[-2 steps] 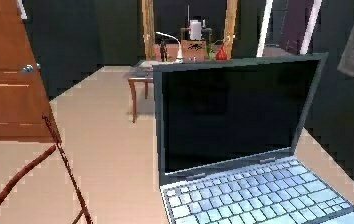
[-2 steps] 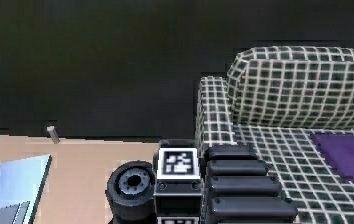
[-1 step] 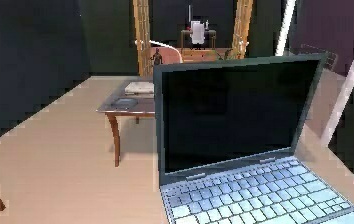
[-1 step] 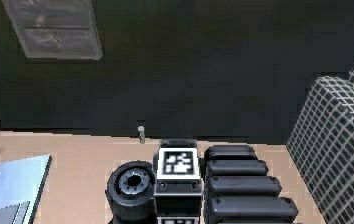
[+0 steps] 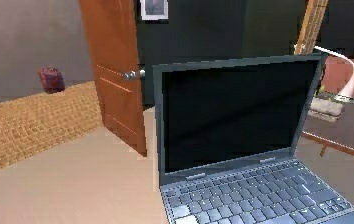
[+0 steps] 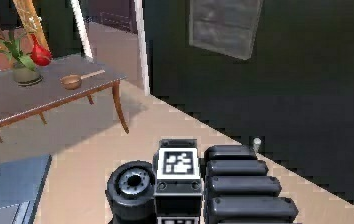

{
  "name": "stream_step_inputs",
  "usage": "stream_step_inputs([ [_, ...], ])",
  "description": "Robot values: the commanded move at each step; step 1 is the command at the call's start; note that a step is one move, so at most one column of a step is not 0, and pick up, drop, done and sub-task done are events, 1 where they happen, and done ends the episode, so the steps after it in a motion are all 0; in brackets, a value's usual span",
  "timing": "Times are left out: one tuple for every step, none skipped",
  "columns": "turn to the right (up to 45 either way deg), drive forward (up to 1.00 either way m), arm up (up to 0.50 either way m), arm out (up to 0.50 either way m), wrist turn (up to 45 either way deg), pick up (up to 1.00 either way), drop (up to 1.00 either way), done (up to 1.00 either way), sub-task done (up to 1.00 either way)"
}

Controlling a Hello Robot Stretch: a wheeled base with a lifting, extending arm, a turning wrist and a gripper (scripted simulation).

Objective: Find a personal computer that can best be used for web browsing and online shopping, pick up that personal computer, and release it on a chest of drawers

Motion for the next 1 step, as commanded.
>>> stream_step_inputs([
  [0.0, 0.25, 0.00, 0.00, 0.0, 0.00, 0.00, 0.00, 0.00],
])
